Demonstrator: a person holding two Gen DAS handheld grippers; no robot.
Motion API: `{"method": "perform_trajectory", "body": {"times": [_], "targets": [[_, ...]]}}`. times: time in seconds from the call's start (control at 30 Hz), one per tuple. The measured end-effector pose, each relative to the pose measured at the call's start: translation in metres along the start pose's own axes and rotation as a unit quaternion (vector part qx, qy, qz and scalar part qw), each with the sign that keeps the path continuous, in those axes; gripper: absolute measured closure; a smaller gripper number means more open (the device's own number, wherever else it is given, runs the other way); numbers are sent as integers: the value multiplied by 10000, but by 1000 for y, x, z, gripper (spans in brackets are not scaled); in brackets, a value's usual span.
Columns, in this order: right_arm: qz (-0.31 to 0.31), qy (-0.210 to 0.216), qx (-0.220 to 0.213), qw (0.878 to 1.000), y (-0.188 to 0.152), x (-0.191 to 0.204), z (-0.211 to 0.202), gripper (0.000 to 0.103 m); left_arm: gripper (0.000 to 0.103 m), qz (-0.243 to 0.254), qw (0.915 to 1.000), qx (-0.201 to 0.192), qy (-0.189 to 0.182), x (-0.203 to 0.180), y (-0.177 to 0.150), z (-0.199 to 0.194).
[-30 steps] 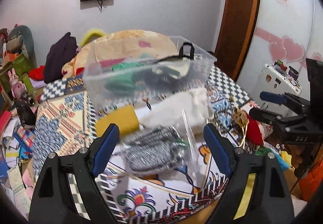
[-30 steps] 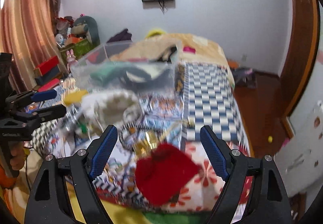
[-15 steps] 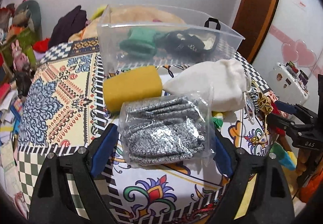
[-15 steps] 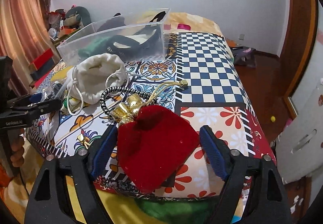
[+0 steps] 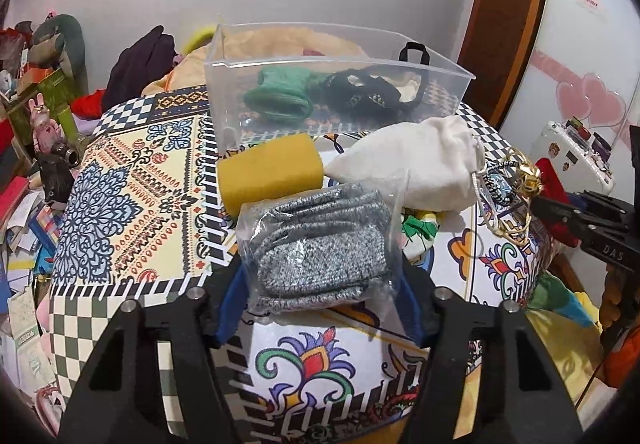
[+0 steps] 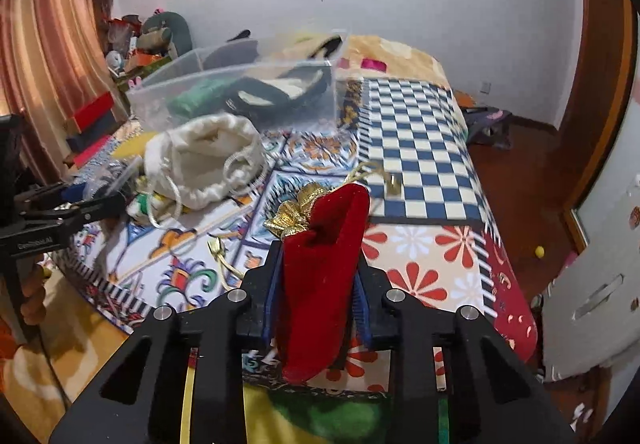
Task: Organize soft objects
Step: 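Lower the red pouch into the box with the right tool while the left tool drops the grey bag in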
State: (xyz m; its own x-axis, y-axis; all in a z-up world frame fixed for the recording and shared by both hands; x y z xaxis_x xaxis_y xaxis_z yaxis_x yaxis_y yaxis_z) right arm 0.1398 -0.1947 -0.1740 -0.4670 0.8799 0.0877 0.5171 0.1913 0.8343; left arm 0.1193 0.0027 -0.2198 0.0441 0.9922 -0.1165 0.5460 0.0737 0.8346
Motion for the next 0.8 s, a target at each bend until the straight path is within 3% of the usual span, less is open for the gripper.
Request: {"method": "perform_trajectory", "body": {"times": [0.4, 0.8], "targets": [[-139, 184, -542, 9983, 51, 16, -18, 75, 42, 165, 9974, -679, 174, 5, 56, -37], [-475, 434, -1196, 9907, 119, 39, -6, 75, 42, 305, 9928, -1100, 374, 13, 118, -21]]}}
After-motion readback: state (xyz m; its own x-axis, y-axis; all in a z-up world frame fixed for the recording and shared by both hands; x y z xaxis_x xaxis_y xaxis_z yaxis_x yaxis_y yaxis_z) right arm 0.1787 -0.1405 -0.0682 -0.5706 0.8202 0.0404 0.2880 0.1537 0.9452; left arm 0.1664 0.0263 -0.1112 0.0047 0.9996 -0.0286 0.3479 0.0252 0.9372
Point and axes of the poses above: each gripper's, at about its wrist camera, not at the fingertips, and z roughly the way its jaws point, x to its left, y to its top, the point moved 9 cm from there along z, roughly the way its jaws point, and after that the axes turned 11 degrees about -x, right-handed, at the moved point
